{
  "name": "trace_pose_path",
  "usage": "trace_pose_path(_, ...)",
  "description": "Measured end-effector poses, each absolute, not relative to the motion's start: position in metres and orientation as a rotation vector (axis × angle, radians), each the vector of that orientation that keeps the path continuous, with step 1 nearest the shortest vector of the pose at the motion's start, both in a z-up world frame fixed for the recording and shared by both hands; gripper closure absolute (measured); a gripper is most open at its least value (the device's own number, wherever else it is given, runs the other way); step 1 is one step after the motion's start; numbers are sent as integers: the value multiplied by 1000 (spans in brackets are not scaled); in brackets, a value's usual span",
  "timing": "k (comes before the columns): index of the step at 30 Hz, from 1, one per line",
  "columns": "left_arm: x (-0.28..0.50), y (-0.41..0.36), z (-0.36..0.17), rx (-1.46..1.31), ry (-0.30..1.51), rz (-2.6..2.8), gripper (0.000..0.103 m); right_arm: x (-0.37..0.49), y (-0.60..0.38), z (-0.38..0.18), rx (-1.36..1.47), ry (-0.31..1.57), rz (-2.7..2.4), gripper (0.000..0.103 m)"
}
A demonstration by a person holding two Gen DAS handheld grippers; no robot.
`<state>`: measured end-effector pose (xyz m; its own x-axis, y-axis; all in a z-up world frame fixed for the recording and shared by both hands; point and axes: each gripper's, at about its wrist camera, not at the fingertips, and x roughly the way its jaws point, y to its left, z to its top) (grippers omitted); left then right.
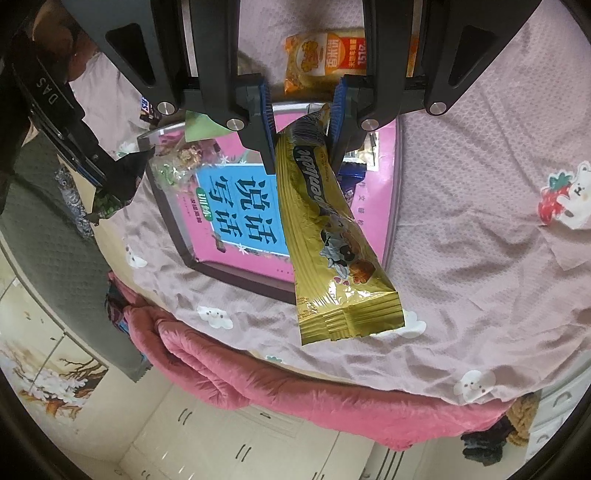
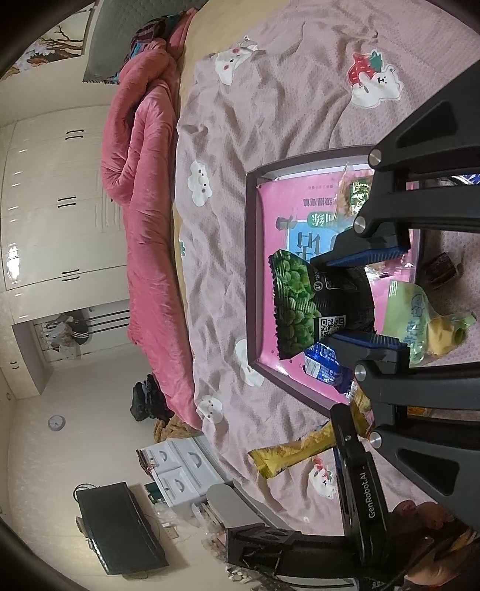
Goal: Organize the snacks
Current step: 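Carry the yellow bag over the tray with left tool while right tool carries the green pea bag, then lower the yellow bag into the tray with left tool while right tool lowers the green pea bag beside it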
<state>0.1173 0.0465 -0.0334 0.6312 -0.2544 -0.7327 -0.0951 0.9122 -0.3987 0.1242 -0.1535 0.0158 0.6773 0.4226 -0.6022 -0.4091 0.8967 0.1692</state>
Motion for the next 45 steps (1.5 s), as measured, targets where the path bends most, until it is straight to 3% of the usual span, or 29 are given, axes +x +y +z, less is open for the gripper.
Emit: trace_pose_path(45,147,29,-67,-385,942,-131,77,165,-115,-38,-13,832,482,72)
